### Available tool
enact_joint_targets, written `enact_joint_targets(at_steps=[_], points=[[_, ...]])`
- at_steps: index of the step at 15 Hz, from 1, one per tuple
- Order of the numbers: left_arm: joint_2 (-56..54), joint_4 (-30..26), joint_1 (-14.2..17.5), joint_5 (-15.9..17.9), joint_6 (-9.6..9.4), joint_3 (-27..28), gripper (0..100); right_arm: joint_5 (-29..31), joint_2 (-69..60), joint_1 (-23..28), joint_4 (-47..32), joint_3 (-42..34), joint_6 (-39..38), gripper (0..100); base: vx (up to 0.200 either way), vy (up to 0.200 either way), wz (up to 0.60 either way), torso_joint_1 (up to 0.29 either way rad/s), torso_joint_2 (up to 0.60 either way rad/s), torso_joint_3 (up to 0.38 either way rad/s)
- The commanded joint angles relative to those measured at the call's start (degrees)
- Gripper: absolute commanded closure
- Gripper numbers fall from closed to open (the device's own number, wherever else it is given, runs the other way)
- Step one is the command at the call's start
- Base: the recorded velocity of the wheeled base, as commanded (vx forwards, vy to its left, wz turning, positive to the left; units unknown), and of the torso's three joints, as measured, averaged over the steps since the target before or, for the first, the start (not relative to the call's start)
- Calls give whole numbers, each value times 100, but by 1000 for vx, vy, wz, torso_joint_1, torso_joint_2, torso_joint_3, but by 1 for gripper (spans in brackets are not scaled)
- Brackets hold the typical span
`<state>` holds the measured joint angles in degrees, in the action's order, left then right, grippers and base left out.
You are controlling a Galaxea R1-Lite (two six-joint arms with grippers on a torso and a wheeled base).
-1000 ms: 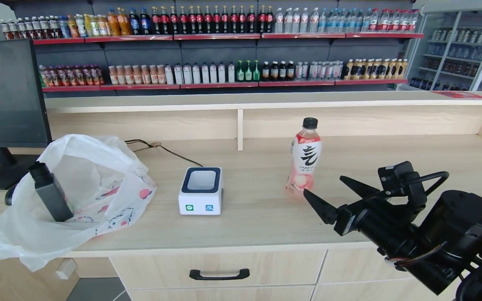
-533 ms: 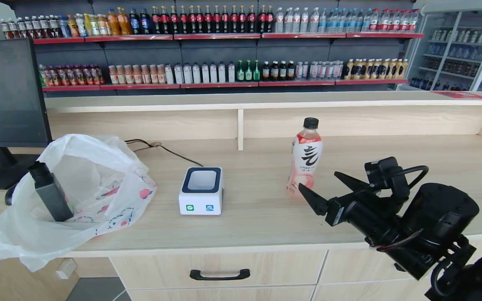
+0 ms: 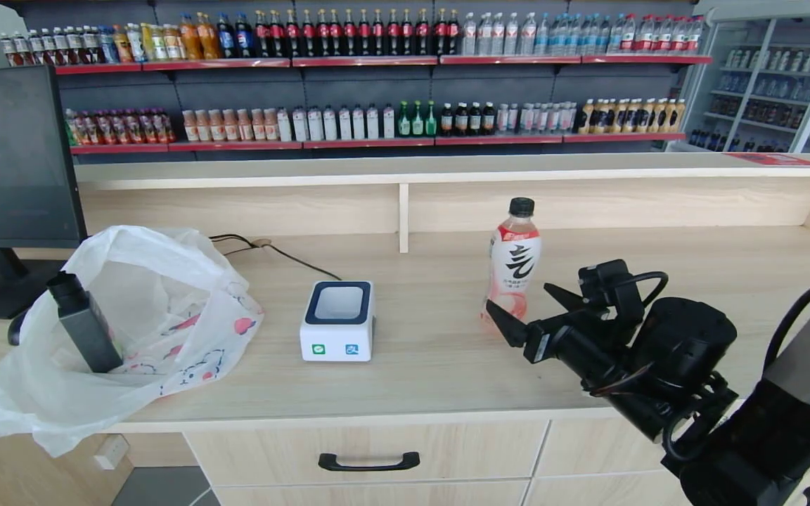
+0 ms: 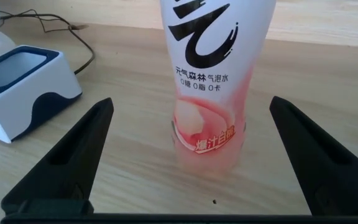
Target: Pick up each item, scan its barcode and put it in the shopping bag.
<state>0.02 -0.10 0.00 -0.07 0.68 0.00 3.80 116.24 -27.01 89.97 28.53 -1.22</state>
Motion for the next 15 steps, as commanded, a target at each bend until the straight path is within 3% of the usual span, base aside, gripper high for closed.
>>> enact_joint_targets(at_steps=[1, 15], points=[[-2, 1, 0, -1, 2, 0, 0, 6, 206, 30, 3, 127, -1, 0, 0, 0, 0, 0, 0, 0], [-2, 10, 0, -1, 2, 0, 0, 103, 830, 188, 3, 1129, 104, 0, 0, 0, 0, 0, 0, 0]])
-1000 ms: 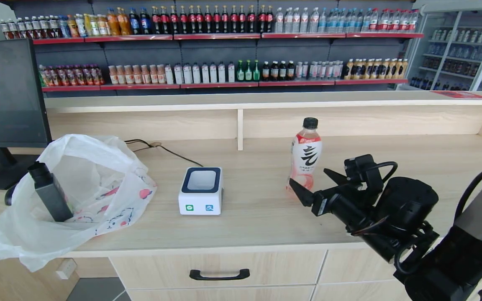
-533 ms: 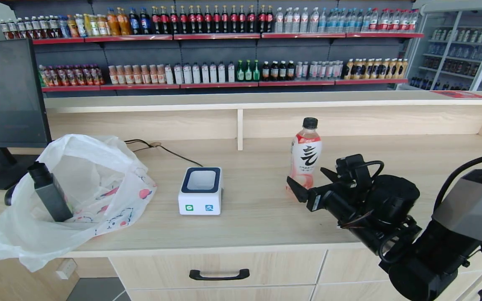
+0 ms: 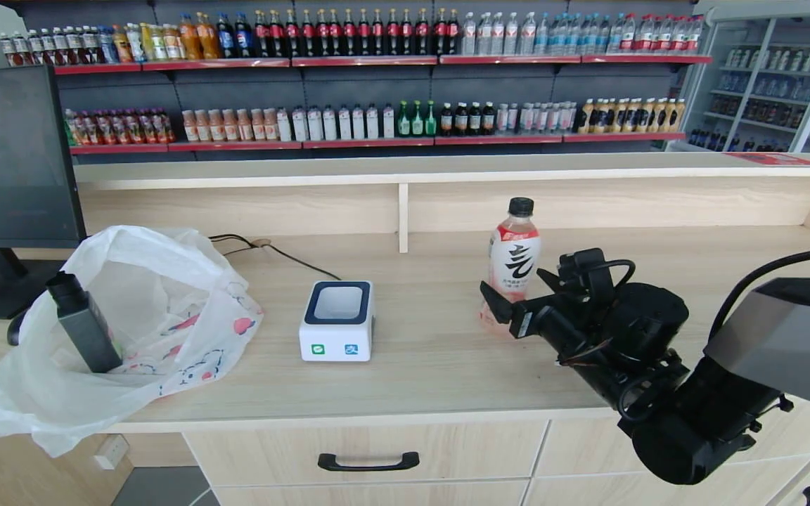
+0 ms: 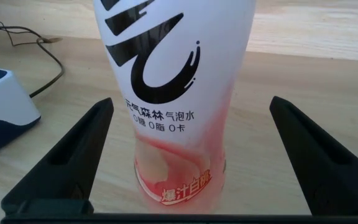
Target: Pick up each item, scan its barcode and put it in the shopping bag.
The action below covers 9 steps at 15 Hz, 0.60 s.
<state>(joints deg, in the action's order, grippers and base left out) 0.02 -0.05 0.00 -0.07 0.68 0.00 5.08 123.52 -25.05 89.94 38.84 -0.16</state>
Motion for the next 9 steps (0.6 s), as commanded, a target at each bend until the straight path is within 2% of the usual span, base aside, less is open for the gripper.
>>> enact_joint_targets(at_steps=[1, 9], points=[[-2, 5, 0, -1, 2, 0, 0, 98, 155, -9, 6, 185, -2, 0, 0, 0, 0, 0, 0, 0], [-2, -4, 0, -1, 2, 0, 0, 441, 428, -9, 6, 651, 113, 0, 0, 0, 0, 0, 0, 0]])
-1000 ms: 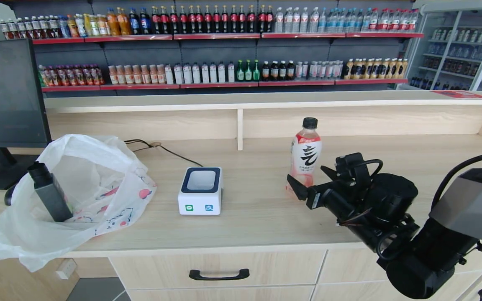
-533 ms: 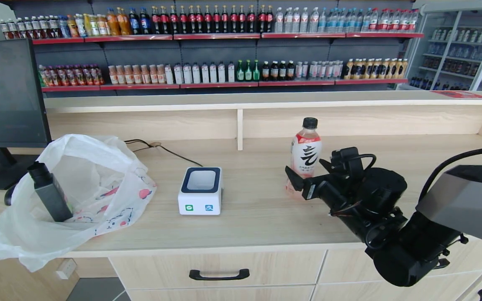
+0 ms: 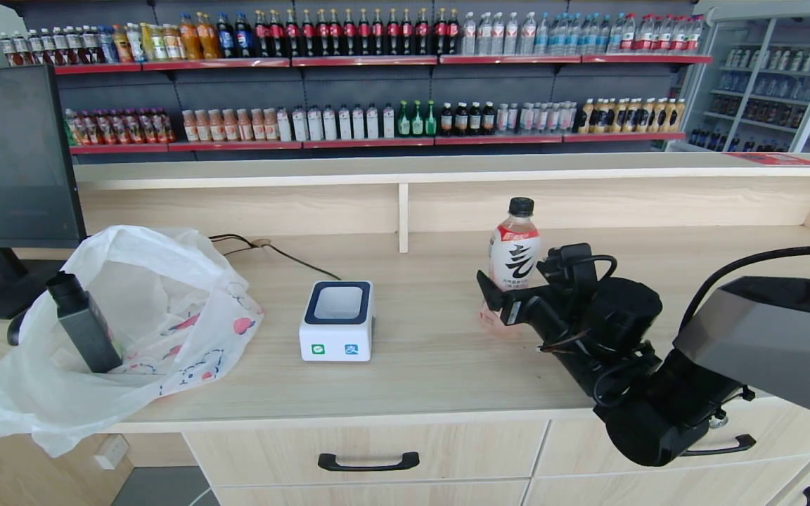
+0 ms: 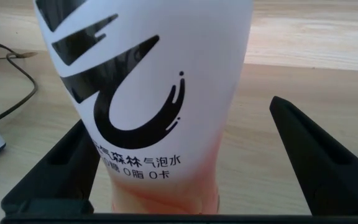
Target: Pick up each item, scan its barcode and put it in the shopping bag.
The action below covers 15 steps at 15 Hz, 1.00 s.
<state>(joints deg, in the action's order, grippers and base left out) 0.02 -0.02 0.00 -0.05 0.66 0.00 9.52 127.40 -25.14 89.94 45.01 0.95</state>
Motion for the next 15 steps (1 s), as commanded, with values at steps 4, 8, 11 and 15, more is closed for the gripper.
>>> enact_joint_targets(at_steps=[4, 8, 11, 15], points=[[-2, -6, 0, 5, 4, 0, 0, 6, 39, -9, 6, 43, 10, 0, 0, 0, 0, 0, 0, 0], [-2, 2, 0, -4, 4, 0, 0, 6, 39, -9, 6, 43, 10, 0, 0, 0, 0, 0, 0, 0], [-2, 2, 0, -4, 4, 0, 0, 6, 39, -9, 6, 52, -7, 100, 0, 0, 0, 0, 0, 0], [-2, 2, 0, -4, 4, 0, 0, 6, 30, -9, 6, 52, -25, 100, 0, 0, 0, 0, 0, 0]])
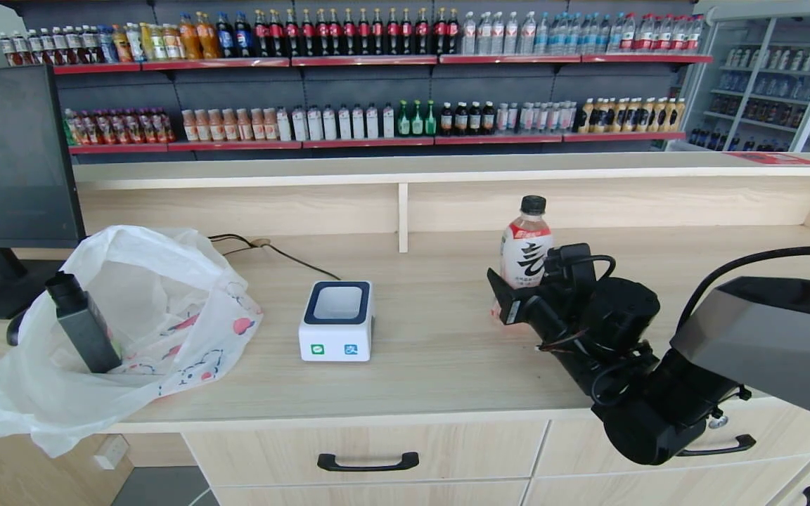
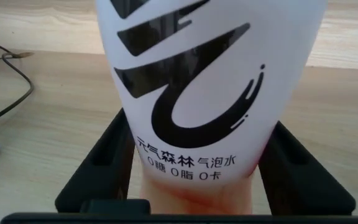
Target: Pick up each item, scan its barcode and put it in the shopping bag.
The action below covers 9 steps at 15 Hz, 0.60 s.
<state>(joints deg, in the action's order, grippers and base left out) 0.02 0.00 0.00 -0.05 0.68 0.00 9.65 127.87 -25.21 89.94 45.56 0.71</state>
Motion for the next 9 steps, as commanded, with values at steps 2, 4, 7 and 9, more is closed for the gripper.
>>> enact_joint_targets(at_steps=[2, 4, 7, 9], points=[[-2, 0, 0, -4, 11, 0, 0, -7, -16, -1, 6, -12, 0, 100, 0, 0, 0, 0, 0, 0], [-2, 0, 0, -4, 11, 0, 0, -7, -25, -1, 6, -12, 0, 100, 0, 0, 0, 0, 0, 0], [-2, 0, 0, -4, 11, 0, 0, -7, -78, -28, 6, -38, -9, 100, 0, 0, 0, 0, 0, 0], [-2, 0, 0, -4, 11, 0, 0, -7, -166, -28, 6, -56, -36, 100, 0, 0, 0, 0, 0, 0]])
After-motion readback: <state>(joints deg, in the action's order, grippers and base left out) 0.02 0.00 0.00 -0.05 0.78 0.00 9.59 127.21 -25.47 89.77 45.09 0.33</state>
